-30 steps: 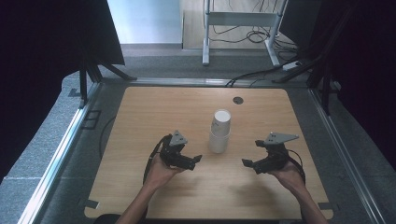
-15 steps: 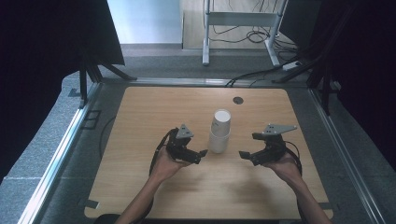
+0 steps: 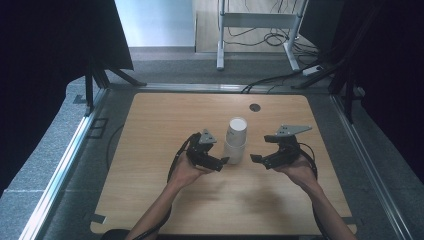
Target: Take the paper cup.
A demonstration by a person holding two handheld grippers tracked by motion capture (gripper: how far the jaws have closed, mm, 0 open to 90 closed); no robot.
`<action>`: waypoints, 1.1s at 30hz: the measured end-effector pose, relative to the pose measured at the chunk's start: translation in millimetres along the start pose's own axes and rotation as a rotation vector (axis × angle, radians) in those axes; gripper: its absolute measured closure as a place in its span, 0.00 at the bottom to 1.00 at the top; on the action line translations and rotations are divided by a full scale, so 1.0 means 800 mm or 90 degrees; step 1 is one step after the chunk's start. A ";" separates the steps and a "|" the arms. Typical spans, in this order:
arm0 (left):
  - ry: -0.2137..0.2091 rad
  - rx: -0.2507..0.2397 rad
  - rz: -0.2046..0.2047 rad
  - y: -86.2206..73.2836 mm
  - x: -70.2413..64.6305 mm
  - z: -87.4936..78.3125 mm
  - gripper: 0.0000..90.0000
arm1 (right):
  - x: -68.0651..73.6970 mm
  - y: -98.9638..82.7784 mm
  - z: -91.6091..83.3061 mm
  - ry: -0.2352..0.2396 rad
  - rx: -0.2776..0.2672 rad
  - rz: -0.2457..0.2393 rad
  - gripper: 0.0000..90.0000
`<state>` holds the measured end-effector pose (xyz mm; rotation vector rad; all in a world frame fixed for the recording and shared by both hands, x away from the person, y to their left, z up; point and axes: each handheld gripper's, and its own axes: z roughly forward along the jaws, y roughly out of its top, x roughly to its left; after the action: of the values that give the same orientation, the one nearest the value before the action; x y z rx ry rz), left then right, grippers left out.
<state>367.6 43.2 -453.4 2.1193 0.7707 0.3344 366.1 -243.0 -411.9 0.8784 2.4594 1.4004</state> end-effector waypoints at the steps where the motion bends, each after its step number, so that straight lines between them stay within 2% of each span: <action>1: 0.001 0.000 0.002 0.001 0.000 0.001 0.03 | 0.000 0.002 0.001 -0.002 0.000 -0.001 0.02; 13: -0.001 -0.006 0.005 0.014 -0.001 0.016 0.08 | 0.002 0.024 0.014 0.001 0.014 -0.021 0.07; 24: -0.002 -0.010 0.004 0.022 -0.002 0.028 0.11 | -0.002 0.043 0.024 0.002 0.019 -0.025 0.13; 33: -0.019 -0.019 -0.007 0.028 0.000 0.038 0.15 | -0.005 0.059 0.032 0.003 0.025 -0.025 0.14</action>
<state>391.1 14.0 -454.4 2.0876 0.7549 0.3061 399.3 -208.3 -386.9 0.8304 2.5013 1.3462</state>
